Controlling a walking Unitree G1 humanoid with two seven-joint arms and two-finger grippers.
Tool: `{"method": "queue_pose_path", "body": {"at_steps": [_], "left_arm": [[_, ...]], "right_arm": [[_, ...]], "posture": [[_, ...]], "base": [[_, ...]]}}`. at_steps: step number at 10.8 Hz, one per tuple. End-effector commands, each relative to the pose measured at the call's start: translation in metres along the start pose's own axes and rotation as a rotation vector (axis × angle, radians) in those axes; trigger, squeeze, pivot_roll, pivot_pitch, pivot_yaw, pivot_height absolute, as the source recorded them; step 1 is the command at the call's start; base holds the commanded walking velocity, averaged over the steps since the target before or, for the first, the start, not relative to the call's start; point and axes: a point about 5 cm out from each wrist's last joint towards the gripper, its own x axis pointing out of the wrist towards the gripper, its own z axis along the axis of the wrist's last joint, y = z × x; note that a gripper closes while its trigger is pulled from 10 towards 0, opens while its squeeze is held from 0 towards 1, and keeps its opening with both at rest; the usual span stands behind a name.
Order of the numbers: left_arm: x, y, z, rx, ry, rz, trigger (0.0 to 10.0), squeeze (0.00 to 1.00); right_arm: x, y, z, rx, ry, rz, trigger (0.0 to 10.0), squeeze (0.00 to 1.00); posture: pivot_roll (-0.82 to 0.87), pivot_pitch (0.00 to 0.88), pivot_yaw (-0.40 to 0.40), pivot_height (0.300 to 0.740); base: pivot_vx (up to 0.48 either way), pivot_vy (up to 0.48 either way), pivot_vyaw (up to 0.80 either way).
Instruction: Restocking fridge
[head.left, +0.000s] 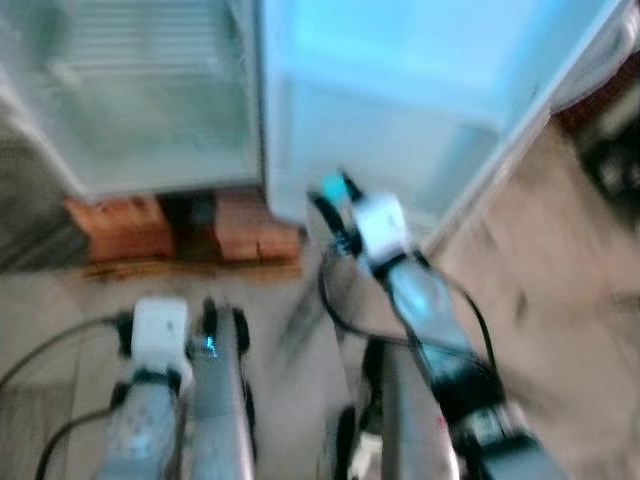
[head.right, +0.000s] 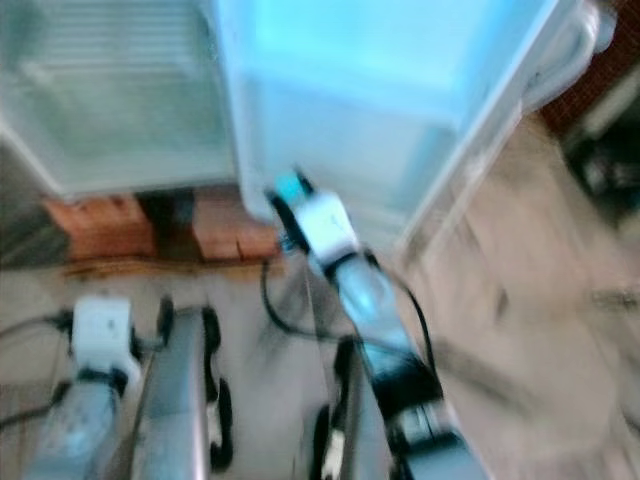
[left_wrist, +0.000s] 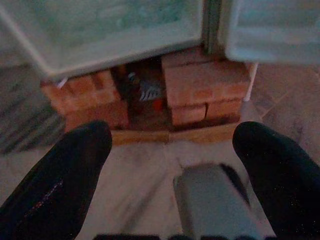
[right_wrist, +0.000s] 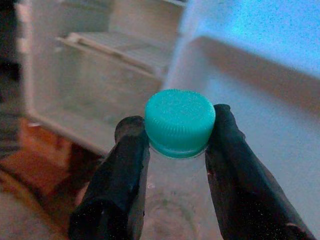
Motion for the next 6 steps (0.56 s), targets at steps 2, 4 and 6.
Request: {"method": "queue_pose_path", "body": {"at_steps": [2, 4, 6], "left_arm": [[-0.008, -0.001, -0.002, 0.008, 0.025, -0.024, 10.0, 0.00], [-0.022, 0.003, 0.002, 0.025, 0.032, -0.035, 10.0, 0.00], [-0.037, 0.003, 0.002, 0.030, 0.056, -0.028, 10.0, 0.00]], "right_arm": [[0.003, -0.013, 0.001, -0.075, -0.025, -0.038, 10.0, 0.00], [0.016, -0.024, 0.003, -0.230, -0.031, -0.068, 10.0, 0.00], [0.021, -0.048, 0.004, -0.337, -0.023, -0.167, 10.0, 0.00]], "posture": [[0.21, 0.281, -0.086, 0.533], [0.26, 0.345, -0.097, 0.533], [0.29, 0.381, -0.101, 0.533]], "base": [[0.000, 0.000, 0.00], [0.000, 0.000, 0.00], [0.000, 0.000, 0.00]]}}
